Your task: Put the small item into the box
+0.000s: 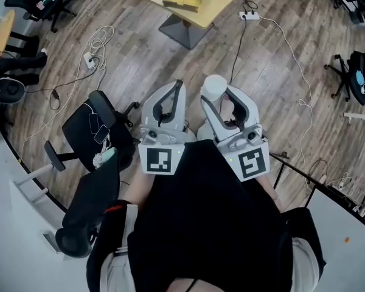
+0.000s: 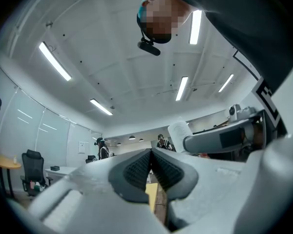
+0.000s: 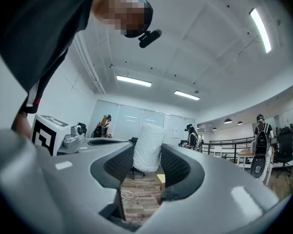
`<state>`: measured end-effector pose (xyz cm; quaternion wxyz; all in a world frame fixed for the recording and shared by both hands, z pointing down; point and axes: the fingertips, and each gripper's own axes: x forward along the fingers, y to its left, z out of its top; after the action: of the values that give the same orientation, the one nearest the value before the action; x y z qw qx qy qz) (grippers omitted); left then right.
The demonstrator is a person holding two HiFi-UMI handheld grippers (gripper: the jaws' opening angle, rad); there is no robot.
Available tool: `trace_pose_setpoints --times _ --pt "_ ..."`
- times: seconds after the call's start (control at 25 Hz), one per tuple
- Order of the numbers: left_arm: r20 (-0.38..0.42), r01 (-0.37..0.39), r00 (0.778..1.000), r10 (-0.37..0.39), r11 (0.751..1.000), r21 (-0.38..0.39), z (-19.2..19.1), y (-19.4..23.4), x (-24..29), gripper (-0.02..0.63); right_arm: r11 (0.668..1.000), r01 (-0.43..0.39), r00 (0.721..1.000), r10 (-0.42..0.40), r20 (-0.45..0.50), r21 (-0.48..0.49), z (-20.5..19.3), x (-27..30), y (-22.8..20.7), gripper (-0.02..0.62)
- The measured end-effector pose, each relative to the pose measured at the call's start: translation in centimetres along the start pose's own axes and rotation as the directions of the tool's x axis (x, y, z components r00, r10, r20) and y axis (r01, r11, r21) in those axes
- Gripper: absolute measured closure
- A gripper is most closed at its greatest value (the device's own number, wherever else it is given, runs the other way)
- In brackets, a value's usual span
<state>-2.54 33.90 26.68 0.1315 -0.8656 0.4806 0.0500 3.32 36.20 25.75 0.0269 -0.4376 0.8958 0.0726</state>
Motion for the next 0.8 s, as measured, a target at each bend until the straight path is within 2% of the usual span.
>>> trace_pose_setpoints --times 0.48,0.8 --pt "0.019 0.035 0.999 -0.035 0.999 0.002 0.0 2.0 -3.0 0.604 1.0 0.023 1.0 -0.023 0.01 0.011 0.0 1.0 3.6 0.417" --pt "0.022 0.035 0.999 -0.034 0.999 -0.013 -0.6 3.2 -3.4 0.604 1.0 0.009 1.0 -0.01 0.011 0.008 -0.1 1.8 4.6 0.416"
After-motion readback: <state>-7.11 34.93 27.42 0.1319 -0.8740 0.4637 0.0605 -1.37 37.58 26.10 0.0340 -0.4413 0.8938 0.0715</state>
